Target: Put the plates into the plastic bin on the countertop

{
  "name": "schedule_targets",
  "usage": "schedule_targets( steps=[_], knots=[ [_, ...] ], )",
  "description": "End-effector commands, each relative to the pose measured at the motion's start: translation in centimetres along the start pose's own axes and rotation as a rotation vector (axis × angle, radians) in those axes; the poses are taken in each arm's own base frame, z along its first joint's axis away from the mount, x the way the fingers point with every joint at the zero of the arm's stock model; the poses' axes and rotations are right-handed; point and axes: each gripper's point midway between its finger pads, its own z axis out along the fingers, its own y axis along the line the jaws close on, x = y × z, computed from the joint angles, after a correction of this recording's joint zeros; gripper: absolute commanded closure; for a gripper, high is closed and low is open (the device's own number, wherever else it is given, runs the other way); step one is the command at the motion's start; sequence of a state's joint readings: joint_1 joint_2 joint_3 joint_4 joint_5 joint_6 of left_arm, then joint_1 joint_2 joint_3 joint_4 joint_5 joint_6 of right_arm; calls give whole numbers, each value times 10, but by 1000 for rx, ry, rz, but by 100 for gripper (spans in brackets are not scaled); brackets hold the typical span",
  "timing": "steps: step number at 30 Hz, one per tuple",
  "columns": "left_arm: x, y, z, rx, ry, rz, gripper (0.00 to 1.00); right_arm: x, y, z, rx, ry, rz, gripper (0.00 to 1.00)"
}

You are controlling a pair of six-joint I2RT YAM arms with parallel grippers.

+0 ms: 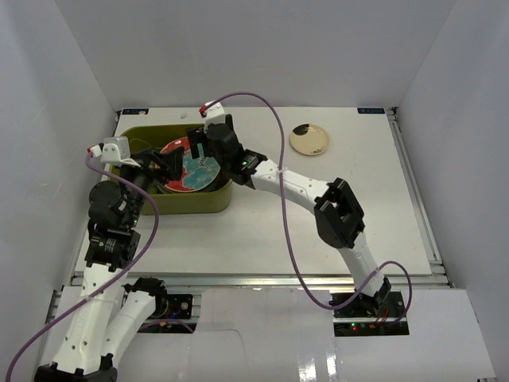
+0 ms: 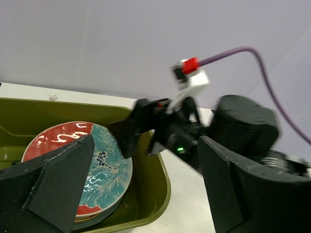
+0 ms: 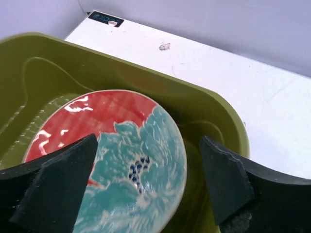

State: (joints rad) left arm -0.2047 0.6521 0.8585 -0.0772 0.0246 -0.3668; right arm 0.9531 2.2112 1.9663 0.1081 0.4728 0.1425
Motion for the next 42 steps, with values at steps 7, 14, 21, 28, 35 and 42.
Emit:
schedule_targets(
  steps=[7, 14, 21, 28, 35, 42],
  knots=[
    [3, -6, 0, 30, 13, -1, 2, -61, -244, -88, 243, -185, 612, 58],
    [5, -12, 0, 59, 28, -7, 2, 50, -379, -129, 402, -105, 847, 48],
    [10, -16, 2, 83, 51, -15, 2, 128, -415, -115, 401, 24, 1016, 39],
    [12, -15, 4, 81, 56, -12, 2, 174, -418, -87, 421, 118, 1084, 44],
    [13, -11, 5, 71, 61, -12, 2, 194, -419, -52, 417, 164, 1128, 65],
    [12, -7, 6, 59, 55, -10, 2, 132, -420, -57, 343, 12, 1075, 92]
  ],
)
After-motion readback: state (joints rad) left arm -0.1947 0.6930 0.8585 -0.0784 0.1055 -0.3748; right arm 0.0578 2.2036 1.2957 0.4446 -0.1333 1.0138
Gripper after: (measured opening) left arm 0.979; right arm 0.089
